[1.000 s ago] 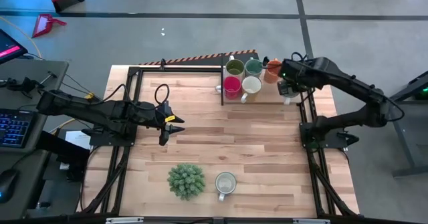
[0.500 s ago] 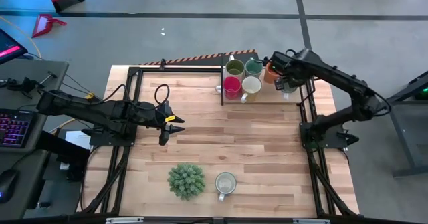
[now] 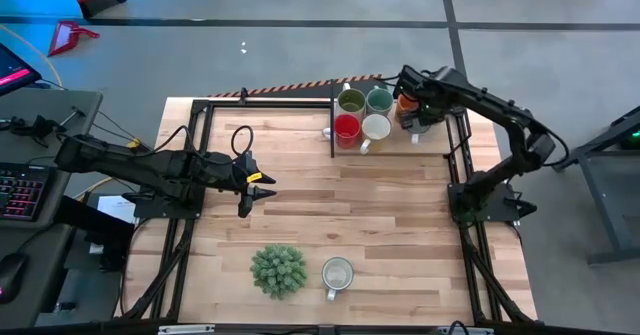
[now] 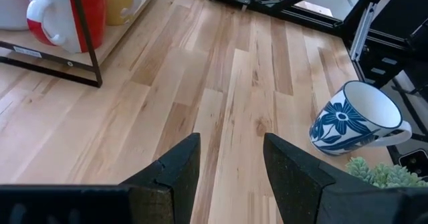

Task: Place coffee mugs
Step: Put the blue mug on the shelf

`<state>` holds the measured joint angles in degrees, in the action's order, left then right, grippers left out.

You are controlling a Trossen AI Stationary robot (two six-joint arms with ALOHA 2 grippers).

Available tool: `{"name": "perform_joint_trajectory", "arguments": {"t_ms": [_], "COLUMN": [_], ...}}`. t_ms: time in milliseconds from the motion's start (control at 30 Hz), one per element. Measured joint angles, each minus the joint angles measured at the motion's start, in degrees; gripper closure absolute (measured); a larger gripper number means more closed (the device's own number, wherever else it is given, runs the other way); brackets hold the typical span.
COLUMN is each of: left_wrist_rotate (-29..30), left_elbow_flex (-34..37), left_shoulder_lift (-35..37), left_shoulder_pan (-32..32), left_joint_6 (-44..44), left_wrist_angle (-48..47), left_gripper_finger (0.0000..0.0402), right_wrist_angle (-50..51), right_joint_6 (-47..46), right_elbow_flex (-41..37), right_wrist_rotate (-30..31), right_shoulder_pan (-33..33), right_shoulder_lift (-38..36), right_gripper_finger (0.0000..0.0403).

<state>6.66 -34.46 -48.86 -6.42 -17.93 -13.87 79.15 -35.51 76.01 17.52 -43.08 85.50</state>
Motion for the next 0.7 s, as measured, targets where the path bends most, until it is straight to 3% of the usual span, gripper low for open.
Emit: {"name": "perform_joint_trajectory", "arguments": {"t_ms": [467,600,700], "left_wrist_rotate": [0.0,0.0,0.1], "left_elbow_flex": [0.0,0.0,0.0], "left_shoulder_lift": [0.0,0.0,0.0], "left_shoulder_pan": [0.0,0.0,0.0], "left_joint_6": [0.0,0.0,0.0], "left_wrist_angle": [0.0,0.0,0.1], "left_gripper_finger": [0.0250,0.0250,0.0250], "right_wrist_angle": [-0.5,-2.5,-4.9], "right_joint_6": [0.0,-1.7,-1.8], "right_elbow_flex": [-0.2,-4.9,-9.2], "right_wrist_rotate": [-4.6,-8.9,-8.8], "right_shoulder_pan": [-0.2,-0.2,0.6], "right_shoulder_lift": [2.3,2.2,2.2], "right_gripper_finger": [0.0403,0.0403,0.0403]}}
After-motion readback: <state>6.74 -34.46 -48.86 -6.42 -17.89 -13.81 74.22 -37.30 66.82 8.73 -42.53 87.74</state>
